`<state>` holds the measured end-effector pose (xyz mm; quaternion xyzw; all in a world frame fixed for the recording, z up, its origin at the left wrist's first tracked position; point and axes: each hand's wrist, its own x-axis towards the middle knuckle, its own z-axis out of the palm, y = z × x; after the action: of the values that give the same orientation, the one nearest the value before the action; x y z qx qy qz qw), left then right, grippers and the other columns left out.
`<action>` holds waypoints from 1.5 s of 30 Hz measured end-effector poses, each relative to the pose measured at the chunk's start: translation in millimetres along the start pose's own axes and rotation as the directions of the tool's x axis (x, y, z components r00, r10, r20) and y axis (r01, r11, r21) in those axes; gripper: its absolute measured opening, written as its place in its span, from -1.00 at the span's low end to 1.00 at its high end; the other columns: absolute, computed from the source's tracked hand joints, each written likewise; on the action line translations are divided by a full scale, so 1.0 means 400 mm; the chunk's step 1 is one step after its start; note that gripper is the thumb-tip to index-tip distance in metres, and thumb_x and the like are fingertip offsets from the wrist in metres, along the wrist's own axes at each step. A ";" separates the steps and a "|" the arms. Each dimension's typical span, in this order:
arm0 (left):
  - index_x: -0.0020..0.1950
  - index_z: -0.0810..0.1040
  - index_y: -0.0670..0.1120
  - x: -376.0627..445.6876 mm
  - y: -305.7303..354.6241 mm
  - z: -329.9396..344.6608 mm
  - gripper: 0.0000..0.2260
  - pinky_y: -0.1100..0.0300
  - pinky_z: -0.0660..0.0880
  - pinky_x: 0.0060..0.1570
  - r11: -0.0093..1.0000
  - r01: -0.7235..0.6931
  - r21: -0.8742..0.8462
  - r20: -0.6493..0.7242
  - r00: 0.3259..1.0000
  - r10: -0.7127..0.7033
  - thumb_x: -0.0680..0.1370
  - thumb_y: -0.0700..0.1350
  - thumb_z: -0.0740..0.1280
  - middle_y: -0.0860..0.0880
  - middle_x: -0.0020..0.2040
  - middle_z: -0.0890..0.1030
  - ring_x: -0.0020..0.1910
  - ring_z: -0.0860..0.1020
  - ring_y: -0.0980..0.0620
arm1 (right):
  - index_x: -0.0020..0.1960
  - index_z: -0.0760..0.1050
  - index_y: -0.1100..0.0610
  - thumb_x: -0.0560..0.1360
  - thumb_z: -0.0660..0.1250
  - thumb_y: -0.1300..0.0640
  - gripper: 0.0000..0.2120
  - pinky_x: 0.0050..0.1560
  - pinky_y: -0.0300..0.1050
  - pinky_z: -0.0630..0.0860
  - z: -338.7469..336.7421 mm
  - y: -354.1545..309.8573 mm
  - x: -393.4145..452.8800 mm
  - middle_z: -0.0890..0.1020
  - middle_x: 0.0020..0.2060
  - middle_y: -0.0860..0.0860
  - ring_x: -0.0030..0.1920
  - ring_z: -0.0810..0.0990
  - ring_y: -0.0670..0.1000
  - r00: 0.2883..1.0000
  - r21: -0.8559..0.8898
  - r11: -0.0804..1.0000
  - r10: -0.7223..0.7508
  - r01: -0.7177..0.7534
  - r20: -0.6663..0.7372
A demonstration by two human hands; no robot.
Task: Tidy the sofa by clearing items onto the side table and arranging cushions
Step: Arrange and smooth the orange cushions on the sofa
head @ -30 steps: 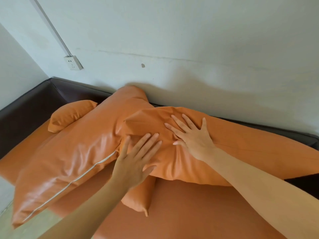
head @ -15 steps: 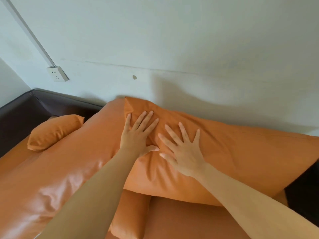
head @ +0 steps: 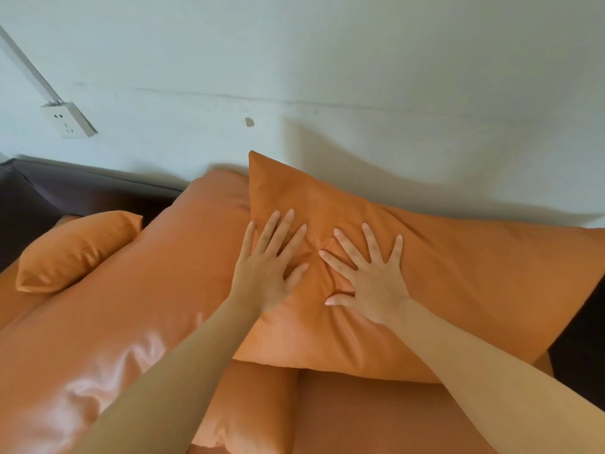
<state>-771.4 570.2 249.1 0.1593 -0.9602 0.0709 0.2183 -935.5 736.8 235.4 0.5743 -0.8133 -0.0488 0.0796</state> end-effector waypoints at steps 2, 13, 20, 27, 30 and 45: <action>0.55 0.25 0.01 -0.064 0.008 -0.007 -0.40 -0.26 0.12 0.45 0.993 -0.122 -0.006 0.018 0.992 0.122 0.59 0.27 0.16 -0.05 0.58 0.15 0.57 0.07 -0.12 | 0.53 -0.09 -0.28 0.35 -0.08 -0.56 -0.18 0.25 0.63 -0.07 -0.002 -0.004 -0.024 -0.14 0.57 -0.07 0.53 -0.15 0.30 1.000 0.005 1.000 0.016 -0.015 -0.025; 0.57 0.17 -0.01 -0.180 0.064 -0.059 -0.39 -0.17 0.12 0.48 0.990 -0.097 0.105 0.074 0.993 0.089 0.61 0.28 0.09 -0.03 0.59 0.12 0.56 0.09 -0.09 | 0.57 -0.03 -0.10 0.51 0.00 -0.35 -0.30 0.33 0.55 -0.06 -0.057 -0.085 -0.166 -0.11 0.57 0.01 0.53 -0.09 0.28 0.994 0.048 0.996 0.081 -0.078 -0.071; 0.59 0.05 0.05 -0.364 0.112 -0.070 -0.37 -0.16 0.10 0.47 0.987 -0.103 0.120 0.209 0.975 0.076 0.59 0.13 0.23 0.01 0.61 0.00 0.58 0.02 -0.04 | 0.50 0.23 0.05 0.58 0.19 -0.09 -0.46 0.38 0.33 0.14 0.010 -0.196 -0.331 0.06 0.56 0.00 0.52 0.15 0.06 0.969 0.193 0.957 -0.186 0.217 -0.164; 0.56 0.20 0.02 -0.601 0.154 -0.030 -0.19 -0.17 0.02 0.43 0.996 -0.030 0.083 0.405 0.914 -0.006 0.40 0.18 0.46 -0.05 0.59 0.10 0.56 0.10 -0.09 | 0.49 0.25 0.05 0.48 0.28 -0.22 -0.33 0.26 0.41 0.32 0.156 -0.368 -0.441 0.15 0.54 0.03 0.44 0.33 0.07 0.943 0.267 0.919 -0.323 0.291 0.081; 0.56 0.21 0.03 -0.712 0.147 0.005 -0.11 -0.25 0.04 0.44 0.995 0.052 0.089 0.475 0.876 -0.088 0.33 0.21 0.51 -0.05 0.60 0.09 0.55 0.12 -0.11 | 0.52 0.17 0.07 0.43 0.32 -0.28 -0.20 0.19 0.47 0.35 0.201 -0.438 -0.441 0.10 0.55 0.03 0.47 0.28 0.12 0.937 0.306 0.925 -0.292 0.226 0.193; 0.56 -0.19 0.21 -0.824 0.033 0.179 0.26 -0.46 0.37 0.09 0.966 0.184 0.180 0.542 0.801 -0.254 0.17 -0.06 0.65 -0.15 0.60 -0.13 0.55 -0.04 -0.31 | 0.56 -0.14 -0.14 0.22 0.61 0.21 0.21 -0.26 0.15 0.65 0.368 -0.709 -0.415 -0.15 0.56 0.08 0.49 0.04 0.38 0.969 0.380 0.922 -0.021 -0.077 0.246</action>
<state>-522.7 658.4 38.6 0.2955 -0.9509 0.0521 -0.0763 -645.7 796.5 30.3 0.5564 -0.8187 0.0429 -0.1356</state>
